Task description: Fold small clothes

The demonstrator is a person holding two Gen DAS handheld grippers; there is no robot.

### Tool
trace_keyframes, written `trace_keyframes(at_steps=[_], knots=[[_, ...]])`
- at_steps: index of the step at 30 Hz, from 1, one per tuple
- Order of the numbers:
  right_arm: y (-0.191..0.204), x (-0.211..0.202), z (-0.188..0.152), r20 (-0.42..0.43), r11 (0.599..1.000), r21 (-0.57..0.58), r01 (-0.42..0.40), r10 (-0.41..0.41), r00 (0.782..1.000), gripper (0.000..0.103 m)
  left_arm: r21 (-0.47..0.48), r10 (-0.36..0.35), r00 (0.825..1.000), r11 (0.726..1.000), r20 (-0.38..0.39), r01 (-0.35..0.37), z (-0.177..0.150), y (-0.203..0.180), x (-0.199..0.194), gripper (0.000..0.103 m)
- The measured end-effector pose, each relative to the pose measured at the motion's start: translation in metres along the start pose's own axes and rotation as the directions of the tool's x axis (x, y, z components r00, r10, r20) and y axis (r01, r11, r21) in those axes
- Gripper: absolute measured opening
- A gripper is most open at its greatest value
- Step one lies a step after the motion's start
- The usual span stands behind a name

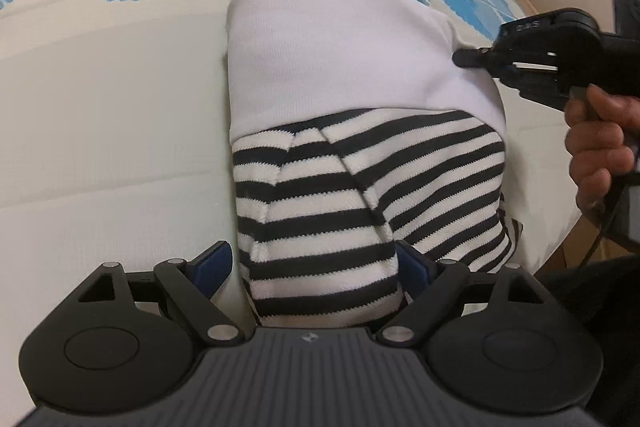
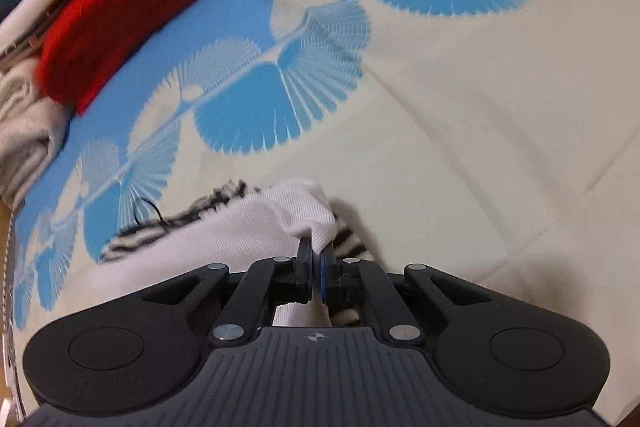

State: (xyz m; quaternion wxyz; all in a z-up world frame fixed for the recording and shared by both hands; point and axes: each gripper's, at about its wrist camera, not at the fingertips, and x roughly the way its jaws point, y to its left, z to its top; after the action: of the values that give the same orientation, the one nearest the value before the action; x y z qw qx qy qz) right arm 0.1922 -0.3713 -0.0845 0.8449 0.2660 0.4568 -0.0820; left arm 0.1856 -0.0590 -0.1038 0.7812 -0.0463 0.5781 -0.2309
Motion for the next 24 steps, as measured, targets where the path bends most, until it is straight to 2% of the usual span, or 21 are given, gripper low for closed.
trace_keyframes(at_steps=[3, 4, 5, 7, 9, 12, 16, 18, 19, 22, 24], knots=[[0.000, -0.012, -0.002, 0.014, 0.997, 0.018, -0.078, 0.078, 0.997, 0.011, -0.033, -0.010, 1.000, 0.999, -0.003, 0.010, 0.000, 0.006, -0.002, 0.090], [-0.004, -0.015, -0.003, 0.006, 0.991, 0.037, -0.125, 0.125, 0.992, 0.023, -0.034, -0.012, 1.000, 0.999, -0.002, 0.011, 0.001, 0.005, -0.002, 0.090], [-0.006, -0.018, -0.003, -0.002, 0.987, 0.048, -0.155, 0.155, 0.988, 0.042, -0.030, -0.010, 1.000, 0.999, 0.000, 0.010, 0.000, 0.007, -0.006, 0.090], [-0.012, -0.026, -0.009, -0.023, 0.984, 0.037, -0.176, 0.177, 0.984, 0.054, -0.017, 0.003, 1.000, 1.000, 0.010, -0.003, -0.001, 0.003, -0.007, 0.090], [-0.013, -0.028, -0.014, -0.063, 0.983, -0.012, -0.182, 0.181, 0.982, 0.054, -0.022, 0.012, 1.000, 1.000, 0.016, -0.011, -0.002, 0.002, -0.008, 0.090], [-0.006, -0.024, -0.025, -0.142, 0.982, -0.119, -0.148, 0.130, 0.981, 0.054, -0.030, 0.021, 0.999, 0.999, 0.024, -0.020, -0.004, -0.002, -0.011, 0.090], [0.001, -0.020, -0.040, -0.185, 0.964, -0.233, -0.126, 0.083, 0.979, 0.053, -0.037, 0.022, 0.999, 0.999, 0.032, -0.021, -0.005, -0.003, -0.015, 0.090], [0.003, -0.026, -0.044, -0.174, 0.951, -0.271, -0.150, 0.105, 0.979, 0.031, -0.054, 0.005, 0.999, 0.999, 0.042, -0.003, -0.003, -0.001, -0.020, 0.090], [0.003, -0.030, -0.043, -0.170, 0.947, -0.270, -0.174, 0.131, 0.977, 0.003, -0.072, -0.011, 0.998, 0.997, 0.059, 0.016, -0.001, 0.001, -0.025, 0.090], [-0.004, -0.046, -0.039, -0.110, 0.950, -0.245, -0.195, 0.173, 0.979, 0.002, -0.117, -0.059, 0.993, 0.990, 0.106, 0.072, 0.002, 0.006, -0.037, 0.090], [-0.013, -0.050, -0.036, -0.099, 0.963, -0.207, -0.175, 0.158, 0.982, 0.002, -0.113, -0.066, 0.992, 0.991, 0.103, 0.078, 0.004, 0.007, -0.039, 0.090]])
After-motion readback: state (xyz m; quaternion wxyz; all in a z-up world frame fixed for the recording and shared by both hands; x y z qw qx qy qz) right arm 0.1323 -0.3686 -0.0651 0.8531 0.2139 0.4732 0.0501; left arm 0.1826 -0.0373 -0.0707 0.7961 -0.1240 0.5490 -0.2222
